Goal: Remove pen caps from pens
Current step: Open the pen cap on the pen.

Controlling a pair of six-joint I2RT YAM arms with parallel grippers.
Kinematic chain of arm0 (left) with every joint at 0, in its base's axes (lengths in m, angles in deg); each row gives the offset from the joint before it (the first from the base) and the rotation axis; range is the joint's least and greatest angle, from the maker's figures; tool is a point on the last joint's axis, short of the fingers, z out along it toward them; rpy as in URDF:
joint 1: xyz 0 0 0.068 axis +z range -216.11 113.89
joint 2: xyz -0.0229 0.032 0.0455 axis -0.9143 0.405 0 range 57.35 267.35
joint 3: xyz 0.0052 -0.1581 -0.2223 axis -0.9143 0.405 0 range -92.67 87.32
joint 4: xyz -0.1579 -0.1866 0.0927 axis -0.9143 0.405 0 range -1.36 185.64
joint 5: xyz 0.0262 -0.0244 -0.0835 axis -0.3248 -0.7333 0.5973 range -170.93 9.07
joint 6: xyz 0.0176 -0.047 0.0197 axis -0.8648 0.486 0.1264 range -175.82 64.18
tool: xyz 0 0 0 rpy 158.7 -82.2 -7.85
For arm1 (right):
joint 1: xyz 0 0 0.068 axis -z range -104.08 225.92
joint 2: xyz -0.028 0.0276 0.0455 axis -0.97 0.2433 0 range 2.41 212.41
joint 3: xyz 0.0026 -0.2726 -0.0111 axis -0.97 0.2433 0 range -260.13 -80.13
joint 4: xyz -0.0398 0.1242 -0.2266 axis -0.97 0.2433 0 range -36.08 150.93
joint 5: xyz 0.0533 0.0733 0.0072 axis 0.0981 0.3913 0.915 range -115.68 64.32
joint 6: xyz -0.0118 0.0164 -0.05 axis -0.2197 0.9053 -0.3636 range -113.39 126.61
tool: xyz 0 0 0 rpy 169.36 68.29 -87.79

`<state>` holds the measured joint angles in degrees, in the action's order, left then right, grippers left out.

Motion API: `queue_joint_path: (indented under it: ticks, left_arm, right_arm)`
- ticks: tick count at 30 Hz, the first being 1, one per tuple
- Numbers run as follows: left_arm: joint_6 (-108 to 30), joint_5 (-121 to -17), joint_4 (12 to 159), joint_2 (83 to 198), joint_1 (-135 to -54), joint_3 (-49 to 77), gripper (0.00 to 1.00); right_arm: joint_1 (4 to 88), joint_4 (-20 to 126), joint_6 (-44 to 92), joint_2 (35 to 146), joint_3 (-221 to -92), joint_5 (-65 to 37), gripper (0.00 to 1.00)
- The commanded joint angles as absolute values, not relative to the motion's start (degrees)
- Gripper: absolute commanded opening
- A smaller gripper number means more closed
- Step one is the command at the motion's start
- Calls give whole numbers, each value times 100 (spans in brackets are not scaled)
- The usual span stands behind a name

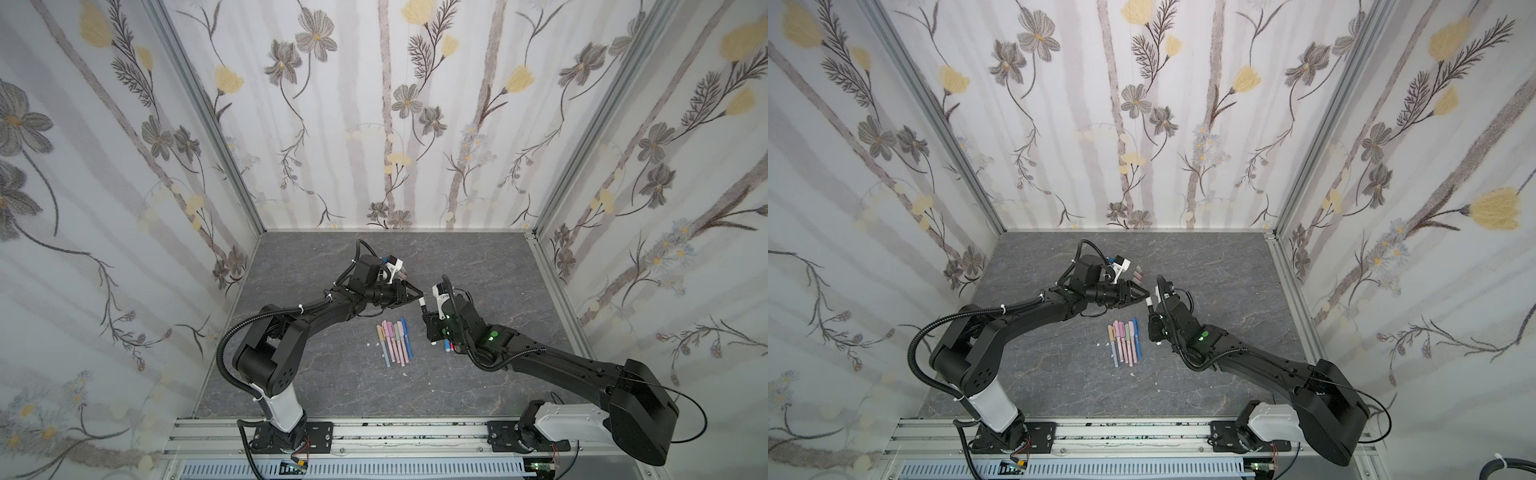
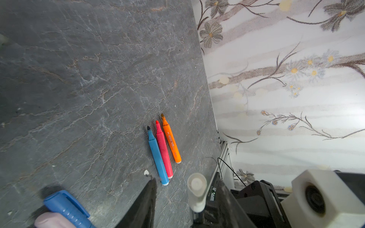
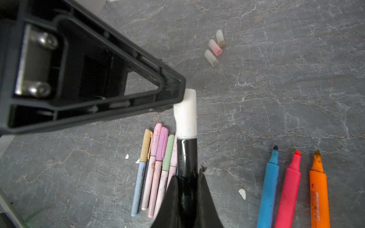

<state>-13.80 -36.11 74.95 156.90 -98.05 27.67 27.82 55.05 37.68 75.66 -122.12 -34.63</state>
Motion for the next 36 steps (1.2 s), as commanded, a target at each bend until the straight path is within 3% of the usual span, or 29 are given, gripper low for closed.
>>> queue_joint_path:
  ticks: [1,17,24,31,36]
  left_arm:
    - [-1344,-3580,7270,15776,-9852,2688,48]
    - [-1302,-3530,7198,16029,-9991,2469,23]
    - [-1269,-3459,7146,15981,-9993,2492,1]
    - [-1201,-3417,7146,16024,-9992,2361,0]
    - [-1205,-3459,7245,15966,-9986,2310,0]
  right_arm:
    - [2780,5331,3812,7623,-12284,-3500,0]
    - [2785,5281,3829,7646,-12259,-3491,0]
    - [2810,5242,3838,7779,-12280,-3397,0]
    - [2824,5148,3809,7602,-12134,-3379,0]
    - [2852,4988,3818,7562,-12028,-3212,23]
